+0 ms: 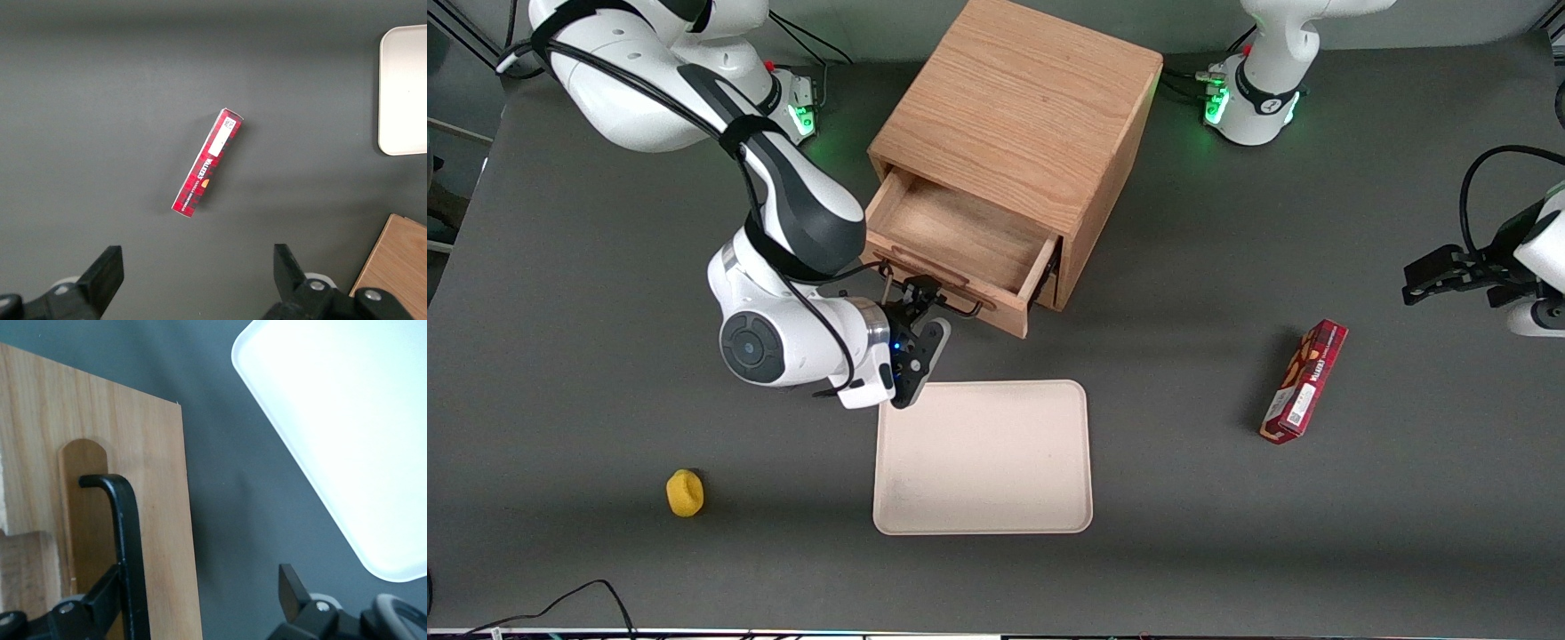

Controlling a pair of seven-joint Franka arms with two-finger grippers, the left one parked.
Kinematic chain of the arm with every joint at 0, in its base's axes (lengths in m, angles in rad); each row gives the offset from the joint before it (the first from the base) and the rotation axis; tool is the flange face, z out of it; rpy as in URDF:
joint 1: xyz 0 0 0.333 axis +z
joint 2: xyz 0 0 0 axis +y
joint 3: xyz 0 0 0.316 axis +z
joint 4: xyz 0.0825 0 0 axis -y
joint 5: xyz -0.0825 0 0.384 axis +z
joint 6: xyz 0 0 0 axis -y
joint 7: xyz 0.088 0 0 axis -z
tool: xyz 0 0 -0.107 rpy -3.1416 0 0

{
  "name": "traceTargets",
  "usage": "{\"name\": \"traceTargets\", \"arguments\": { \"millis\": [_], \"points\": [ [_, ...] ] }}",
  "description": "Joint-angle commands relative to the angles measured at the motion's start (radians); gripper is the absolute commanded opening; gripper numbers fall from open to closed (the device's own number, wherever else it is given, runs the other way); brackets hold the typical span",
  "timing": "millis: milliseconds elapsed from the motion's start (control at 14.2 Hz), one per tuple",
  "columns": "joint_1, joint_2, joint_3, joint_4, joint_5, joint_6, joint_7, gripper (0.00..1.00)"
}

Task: Open upper drawer
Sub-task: 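Pull the upper drawer outward by its handle with the right gripper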

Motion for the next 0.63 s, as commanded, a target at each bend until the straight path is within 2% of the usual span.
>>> {"name": "traceTargets", "arguments": {
  "millis": [0, 561],
  "points": [
    [0.013, 0.059, -0.009, 0.102, -0.016, -0.037, -0.013, 1.00],
    [0.014, 0.097, -0.085, 0.198, -0.018, -0.054, -0.020, 1.00]
  ]
}}
